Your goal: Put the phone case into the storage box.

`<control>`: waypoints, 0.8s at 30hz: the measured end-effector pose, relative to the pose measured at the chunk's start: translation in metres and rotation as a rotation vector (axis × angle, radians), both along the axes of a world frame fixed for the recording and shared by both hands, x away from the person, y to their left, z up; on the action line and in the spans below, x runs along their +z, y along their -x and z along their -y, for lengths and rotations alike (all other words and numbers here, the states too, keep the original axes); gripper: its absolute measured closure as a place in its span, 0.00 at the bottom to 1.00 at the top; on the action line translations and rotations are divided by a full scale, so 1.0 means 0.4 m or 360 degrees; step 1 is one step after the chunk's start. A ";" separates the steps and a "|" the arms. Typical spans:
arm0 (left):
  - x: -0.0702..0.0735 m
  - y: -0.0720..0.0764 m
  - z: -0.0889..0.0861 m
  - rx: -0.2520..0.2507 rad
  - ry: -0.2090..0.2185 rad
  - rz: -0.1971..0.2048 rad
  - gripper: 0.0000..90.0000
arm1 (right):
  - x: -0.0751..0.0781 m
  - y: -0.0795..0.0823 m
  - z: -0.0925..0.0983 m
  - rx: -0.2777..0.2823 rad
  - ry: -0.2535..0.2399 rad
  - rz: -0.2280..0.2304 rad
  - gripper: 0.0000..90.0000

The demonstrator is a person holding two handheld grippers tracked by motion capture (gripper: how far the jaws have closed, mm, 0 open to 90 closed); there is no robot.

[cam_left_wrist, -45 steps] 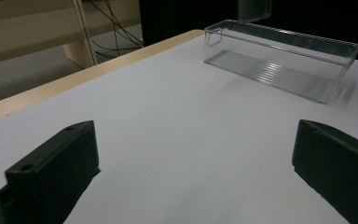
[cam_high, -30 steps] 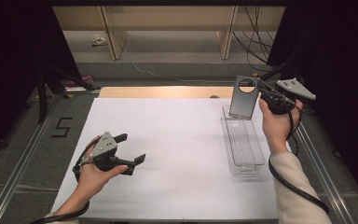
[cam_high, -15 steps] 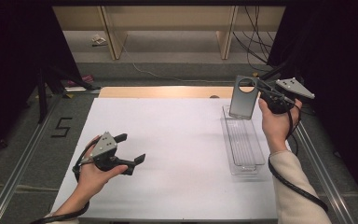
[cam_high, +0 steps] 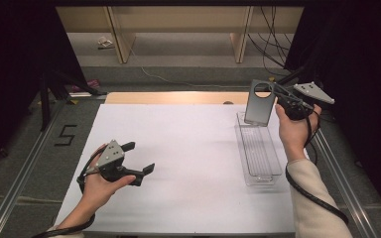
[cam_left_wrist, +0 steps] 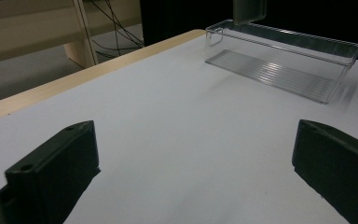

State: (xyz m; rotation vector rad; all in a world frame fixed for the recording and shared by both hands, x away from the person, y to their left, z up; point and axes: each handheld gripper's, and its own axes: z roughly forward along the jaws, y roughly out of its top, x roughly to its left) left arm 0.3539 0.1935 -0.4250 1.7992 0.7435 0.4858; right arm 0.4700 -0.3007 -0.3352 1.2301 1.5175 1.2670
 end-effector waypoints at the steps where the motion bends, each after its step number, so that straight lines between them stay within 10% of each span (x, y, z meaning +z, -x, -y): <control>1: 0.000 0.000 0.000 0.0000 0.0000 0.0000 0.00 | 0.000 -0.001 0.000 0.0000 -0.0001 0.0001 0.95; 24: 0.000 0.000 0.000 0.0001 0.0000 -0.0001 0.00 | -0.008 -0.015 -0.003 0.0001 0.0021 -0.0006 0.95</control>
